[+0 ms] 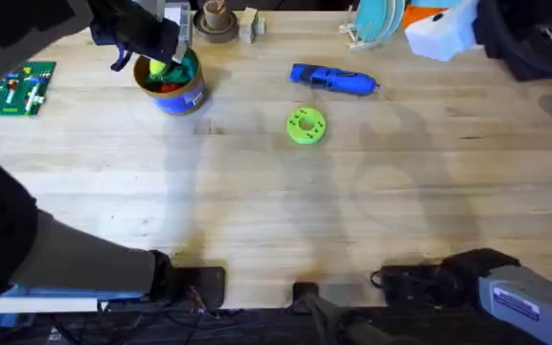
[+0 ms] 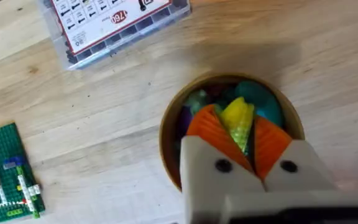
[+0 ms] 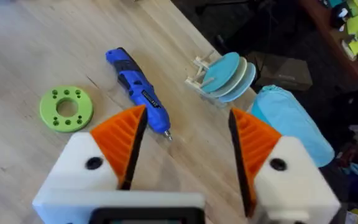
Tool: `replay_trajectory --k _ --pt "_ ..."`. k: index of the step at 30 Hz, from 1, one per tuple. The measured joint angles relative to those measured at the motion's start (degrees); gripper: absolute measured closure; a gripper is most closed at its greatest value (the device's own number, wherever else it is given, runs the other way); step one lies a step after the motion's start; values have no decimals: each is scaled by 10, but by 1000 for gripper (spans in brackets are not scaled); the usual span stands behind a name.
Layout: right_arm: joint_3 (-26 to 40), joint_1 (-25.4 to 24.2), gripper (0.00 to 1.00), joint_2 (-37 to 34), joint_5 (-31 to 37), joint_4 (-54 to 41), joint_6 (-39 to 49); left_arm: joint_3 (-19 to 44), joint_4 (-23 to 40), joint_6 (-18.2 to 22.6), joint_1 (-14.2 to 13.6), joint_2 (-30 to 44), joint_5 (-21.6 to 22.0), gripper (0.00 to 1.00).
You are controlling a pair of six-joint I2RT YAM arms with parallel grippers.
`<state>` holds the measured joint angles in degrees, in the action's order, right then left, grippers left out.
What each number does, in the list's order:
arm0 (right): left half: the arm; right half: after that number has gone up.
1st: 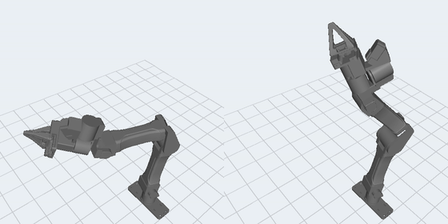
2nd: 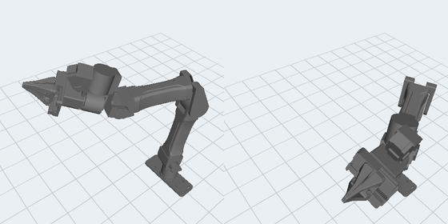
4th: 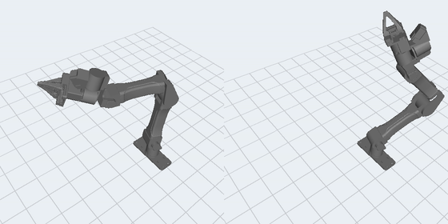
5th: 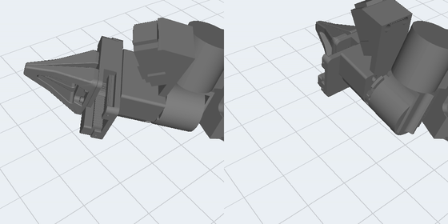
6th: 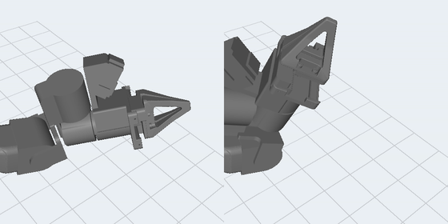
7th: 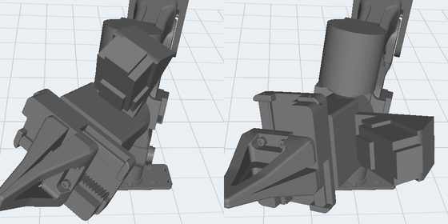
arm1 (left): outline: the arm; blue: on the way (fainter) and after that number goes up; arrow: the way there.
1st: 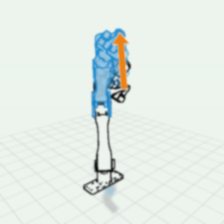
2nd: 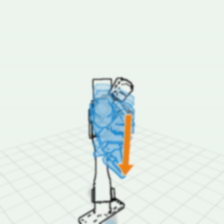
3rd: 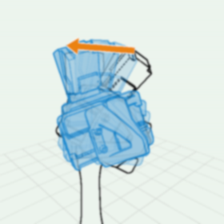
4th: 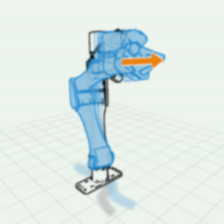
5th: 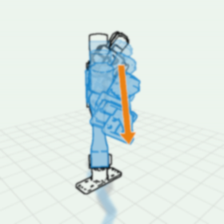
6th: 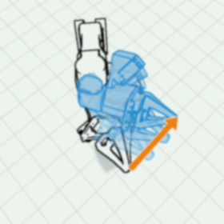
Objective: Pick up the gripper from the table and insert it into the empty holder that is missing its gripper. Then pick up a screw, insert it into the mounting hole, and use the screwdriver to tighten it. Finally, clean up the table by picking up the vegetable and placing it into the bucket.
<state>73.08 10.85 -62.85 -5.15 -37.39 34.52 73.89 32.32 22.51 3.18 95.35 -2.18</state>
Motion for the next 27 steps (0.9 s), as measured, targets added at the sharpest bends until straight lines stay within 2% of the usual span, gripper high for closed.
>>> replay_trajectory --k 4,5,9,10,11,13,19,23,27 --pt "0 0 185 0 0 0 0 0 1 -1 0 -1 2 982" --pt "0 0 185 0 0 0 0 0 2 -1 0 -1 3 934" --pt "0 0 184 0 0 0 0 0 11 -3 0 -2 4 294" --pt "0 0 184 0 0 0 0 0 14 -3 0 -3 5 148" --pt "0 0 184 0 0 0 0 0 17 -5 0 -7 5 43" --pt "0 0 184 0 0 0 0 0 19 -5 0 -20 5 10" --pt "0 0 184 45 0 1 0 0 28 -5 -5 -111 -15 8" --pt "0 0 184 109 0 1 -4 0 50 -5 -28 -190 -52 8" --pt "0 0 184 165 0 -6 -27 0 90 -5 -63 -251 -95 8"
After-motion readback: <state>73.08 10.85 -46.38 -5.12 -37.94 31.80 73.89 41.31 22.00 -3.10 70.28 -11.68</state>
